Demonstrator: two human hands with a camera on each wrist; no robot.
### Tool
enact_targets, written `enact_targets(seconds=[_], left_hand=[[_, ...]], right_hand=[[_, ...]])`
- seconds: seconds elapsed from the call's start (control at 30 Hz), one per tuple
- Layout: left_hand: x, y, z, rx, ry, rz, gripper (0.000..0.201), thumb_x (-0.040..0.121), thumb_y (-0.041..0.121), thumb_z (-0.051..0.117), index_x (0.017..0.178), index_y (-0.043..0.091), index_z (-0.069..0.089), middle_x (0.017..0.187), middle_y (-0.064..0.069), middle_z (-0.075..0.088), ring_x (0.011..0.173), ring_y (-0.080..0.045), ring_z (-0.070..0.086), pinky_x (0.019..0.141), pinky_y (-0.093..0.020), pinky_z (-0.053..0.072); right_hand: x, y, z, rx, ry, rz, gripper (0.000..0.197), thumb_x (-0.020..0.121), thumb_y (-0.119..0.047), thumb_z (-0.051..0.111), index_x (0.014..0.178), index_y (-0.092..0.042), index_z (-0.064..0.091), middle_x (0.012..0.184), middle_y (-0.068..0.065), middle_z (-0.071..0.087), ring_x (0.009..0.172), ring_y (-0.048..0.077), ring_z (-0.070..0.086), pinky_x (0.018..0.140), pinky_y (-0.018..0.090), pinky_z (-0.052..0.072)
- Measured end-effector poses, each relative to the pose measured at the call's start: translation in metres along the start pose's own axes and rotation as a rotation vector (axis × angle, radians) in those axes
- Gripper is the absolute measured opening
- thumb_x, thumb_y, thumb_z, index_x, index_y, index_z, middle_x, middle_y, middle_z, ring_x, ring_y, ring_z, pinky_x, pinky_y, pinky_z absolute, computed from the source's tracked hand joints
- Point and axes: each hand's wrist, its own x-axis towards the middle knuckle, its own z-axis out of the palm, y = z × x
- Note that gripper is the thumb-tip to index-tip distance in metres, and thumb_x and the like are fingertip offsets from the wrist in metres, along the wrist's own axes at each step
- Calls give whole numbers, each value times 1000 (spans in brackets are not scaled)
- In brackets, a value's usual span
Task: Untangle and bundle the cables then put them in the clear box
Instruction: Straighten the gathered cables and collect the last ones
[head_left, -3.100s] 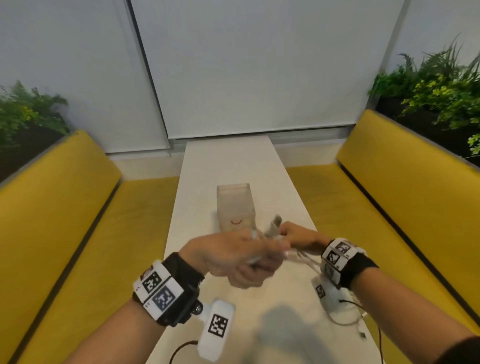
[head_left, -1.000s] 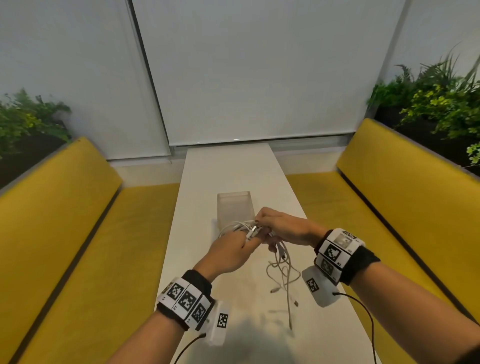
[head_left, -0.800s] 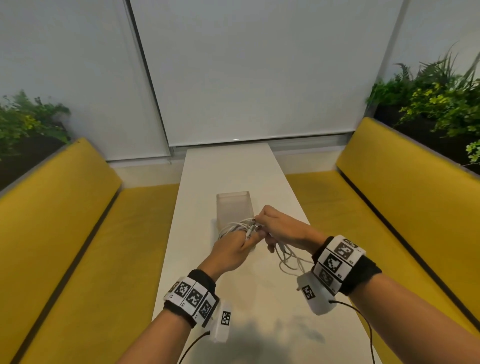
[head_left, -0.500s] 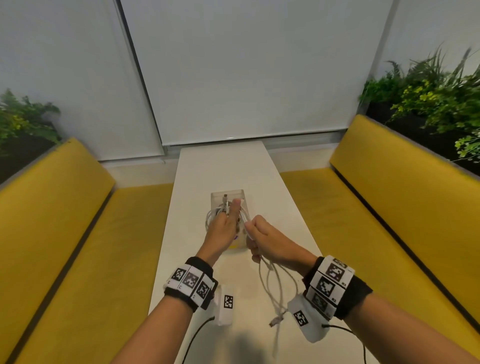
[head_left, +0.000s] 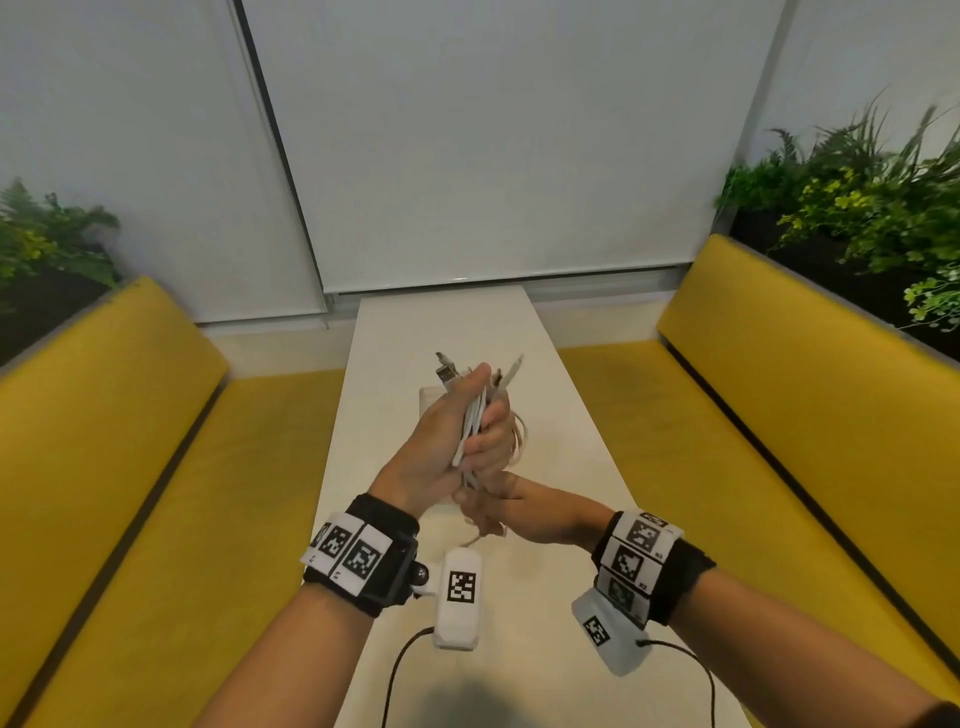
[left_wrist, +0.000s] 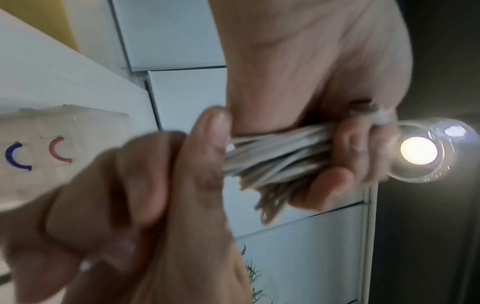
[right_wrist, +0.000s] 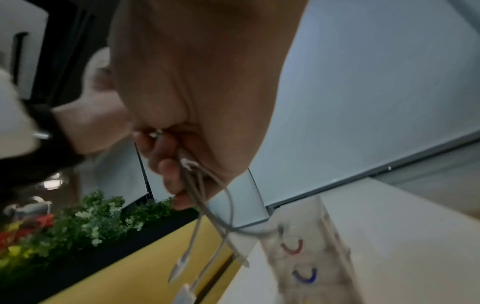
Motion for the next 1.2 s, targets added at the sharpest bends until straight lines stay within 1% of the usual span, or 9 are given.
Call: enact_targets(seconds=[0.17, 0.27, 0.4, 0.53, 0.63, 0.7, 0.77, 0.93, 1.2], left_hand=[[-26, -2, -3, 103, -375, -298, 50, 94, 61, 45, 71, 18, 57, 52, 12, 54, 38, 3, 45, 36, -15, 26], [-39, -4, -3, 385, -352, -517, 46, 95, 58, 49, 78, 15, 53, 56, 5, 47, 38, -5, 38, 36, -16, 27], [-37, -25, -6, 1127, -281, -598, 62, 91, 67, 50, 82, 6, 56, 74, -28, 53, 58, -30, 48, 55, -34, 42], [-31, -46, -23, 1435, -193, -489, 61, 84, 74, 49, 99, 18, 69, 94, -5, 72, 86, -19, 66, 82, -43, 56], [-28, -53, -24, 1490, -149, -404, 38, 96, 52, 56, 100, 16, 67, 92, -4, 71, 79, -14, 61, 73, -30, 51], [-26, -58, -20, 1503, -163, -391, 27, 99, 43, 57, 101, 18, 65, 94, -1, 65, 83, -14, 57, 75, -26, 44], [-22, -67, -23, 1529, -136, -393, 34, 97, 44, 59, 118, 18, 65, 112, -1, 64, 101, -19, 58, 90, -28, 46], [-14, -82, -37, 1592, -75, -434, 41, 88, 54, 66, 118, 26, 72, 115, 1, 72, 106, -19, 65, 96, -37, 51], [-17, -83, -41, 1858, 94, 185, 41, 87, 44, 65, 104, 8, 71, 102, -7, 73, 97, -23, 65, 91, -35, 50]], right_hand=[[-1, 5, -40, -95, -169, 158, 16, 89, -18, 63, 88, -3, 70, 68, 10, 49, 56, 14, 42, 51, 17, 38], [-4, -1, -64, -126, -263, 286, 16, 89, -22, 54, 88, -11, 67, 68, 1, 51, 53, 1, 47, 52, 12, 40], [4, -13, -61, -3, -209, 403, 19, 100, -14, 44, 108, -5, 59, 90, 10, 52, 74, 15, 47, 65, 24, 42], [3, -15, -33, -75, -10, 281, 29, 101, -10, 40, 114, 6, 60, 116, 23, 64, 104, 38, 61, 91, 41, 52], [1, -11, -20, 15, 107, 240, 51, 105, -42, 31, 131, -5, 56, 128, 8, 65, 117, 22, 62, 104, 33, 49], [-1, -6, -15, 26, 113, 315, 65, 99, -60, 30, 143, -12, 41, 136, -3, 58, 118, 11, 59, 102, 22, 46], [-1, 3, -9, -191, 176, 422, 80, 93, -68, 36, 148, -11, 27, 142, 7, 53, 121, 23, 57, 105, 33, 45], [-4, 12, -4, -463, 282, 415, 54, 106, -43, 20, 128, -2, 48, 132, 23, 56, 117, 36, 57, 99, 39, 43], [6, 27, -4, -305, 614, 337, 43, 106, -40, 24, 110, -5, 48, 112, 16, 64, 89, 21, 58, 74, 29, 43]])
